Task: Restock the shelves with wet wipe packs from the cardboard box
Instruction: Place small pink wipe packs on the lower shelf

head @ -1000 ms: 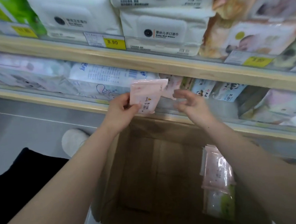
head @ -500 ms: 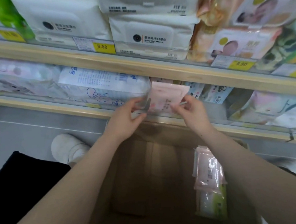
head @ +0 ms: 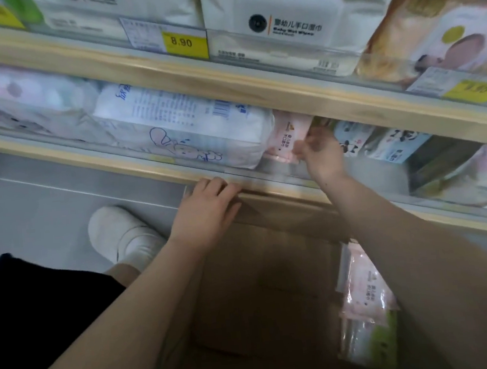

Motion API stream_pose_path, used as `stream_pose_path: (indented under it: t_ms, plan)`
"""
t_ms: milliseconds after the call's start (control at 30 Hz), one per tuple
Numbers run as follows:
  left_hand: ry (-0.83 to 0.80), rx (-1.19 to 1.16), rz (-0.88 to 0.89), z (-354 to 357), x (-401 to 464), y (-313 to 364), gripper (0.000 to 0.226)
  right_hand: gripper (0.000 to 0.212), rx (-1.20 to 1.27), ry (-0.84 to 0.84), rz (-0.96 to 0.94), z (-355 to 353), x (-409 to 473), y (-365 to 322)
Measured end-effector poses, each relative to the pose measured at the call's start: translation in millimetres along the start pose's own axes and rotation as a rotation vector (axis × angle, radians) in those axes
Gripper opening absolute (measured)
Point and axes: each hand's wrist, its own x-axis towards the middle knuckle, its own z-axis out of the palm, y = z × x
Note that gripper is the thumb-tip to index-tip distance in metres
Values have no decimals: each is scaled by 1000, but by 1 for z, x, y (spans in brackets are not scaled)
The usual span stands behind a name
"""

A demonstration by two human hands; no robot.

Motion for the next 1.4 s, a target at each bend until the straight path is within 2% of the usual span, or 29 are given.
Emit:
stream_pose_path:
  t_ms: [133, 333, 467, 567, 700, 900, 1033, 1233, 1400]
  plan:
    - [-36, 8, -14, 0, -1, 1, 33, 47, -38, -33, -23, -12, -15, -4]
    - [-136, 66, -118, -13, 0, 27, 38, 41, -79, -56, -102, -79, -69, -7]
    - [-88, -6, 31, -16, 2, 79, 35, 29, -186, 31, -141, -142, -121, 14]
    - [-83, -82, 166, -4, -2, 121, 37, 23, -233, 110, -70, -182, -158, 43]
    - [-190, -252, 219, 27, -13, 166, 29, 23, -279, 169, 26, -207, -194, 87]
    - [-363, -435, 56, 73, -25, 193, 29, 46, -230, 178, 200, -189, -217, 133]
    - [-463, -457, -122, 105, -24, 196, 42, 44, -219, 186, 189, -183, -217, 136]
    - [-549, -509, -375, 139, -13, 223, 29, 46, -217, 183, 174, -185, -217, 139]
    - [-592, -518, -407, 148, -10, 226, 24, 44, -224, 201, 167, -184, -216, 139]
